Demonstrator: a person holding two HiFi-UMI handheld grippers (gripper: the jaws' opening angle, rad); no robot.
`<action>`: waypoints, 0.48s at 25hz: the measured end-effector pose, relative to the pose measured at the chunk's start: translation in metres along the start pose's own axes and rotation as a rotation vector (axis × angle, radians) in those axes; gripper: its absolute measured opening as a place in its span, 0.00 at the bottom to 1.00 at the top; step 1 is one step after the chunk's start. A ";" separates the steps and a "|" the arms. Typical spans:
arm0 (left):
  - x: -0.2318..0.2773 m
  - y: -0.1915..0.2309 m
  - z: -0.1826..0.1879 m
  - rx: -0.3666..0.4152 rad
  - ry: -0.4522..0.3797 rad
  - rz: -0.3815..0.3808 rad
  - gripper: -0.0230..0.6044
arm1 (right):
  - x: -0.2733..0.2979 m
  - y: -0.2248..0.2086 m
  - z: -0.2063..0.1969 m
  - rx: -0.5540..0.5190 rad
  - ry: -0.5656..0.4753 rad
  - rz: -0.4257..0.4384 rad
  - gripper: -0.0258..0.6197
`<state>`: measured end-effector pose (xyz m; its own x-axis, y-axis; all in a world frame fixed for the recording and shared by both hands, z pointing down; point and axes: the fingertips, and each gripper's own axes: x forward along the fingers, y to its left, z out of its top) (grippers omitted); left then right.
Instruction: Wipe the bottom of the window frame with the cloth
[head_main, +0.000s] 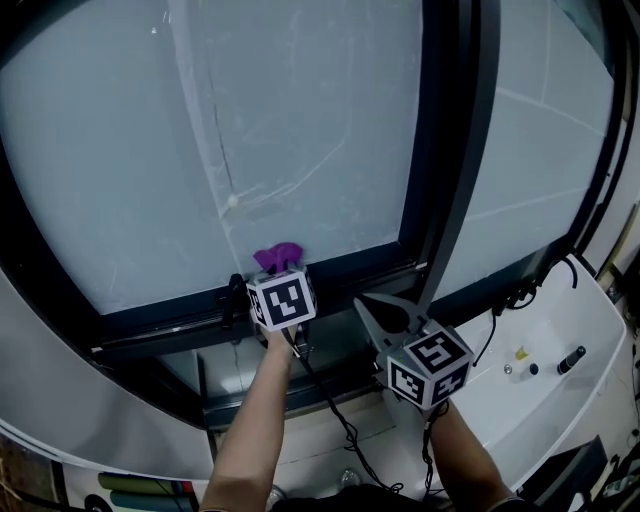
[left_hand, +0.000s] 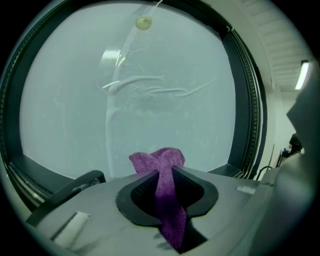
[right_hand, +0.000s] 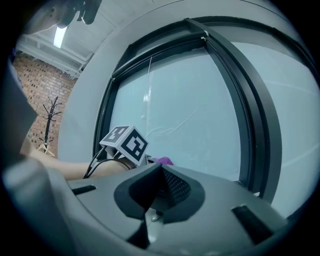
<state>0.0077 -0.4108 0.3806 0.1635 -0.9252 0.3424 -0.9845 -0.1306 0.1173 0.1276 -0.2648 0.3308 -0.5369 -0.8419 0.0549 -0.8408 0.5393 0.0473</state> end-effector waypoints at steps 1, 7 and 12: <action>0.004 0.001 -0.005 -0.004 0.011 0.009 0.17 | 0.002 -0.004 -0.003 0.004 0.005 -0.005 0.06; 0.017 0.003 -0.019 0.009 0.055 0.047 0.17 | 0.017 -0.021 -0.017 0.030 0.033 -0.009 0.06; 0.022 0.005 -0.025 0.007 0.075 0.054 0.17 | 0.026 -0.035 -0.024 0.033 0.056 -0.012 0.06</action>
<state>0.0077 -0.4226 0.4121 0.1138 -0.9018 0.4169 -0.9924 -0.0835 0.0903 0.1443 -0.3049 0.3544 -0.5227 -0.8453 0.1106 -0.8496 0.5273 0.0151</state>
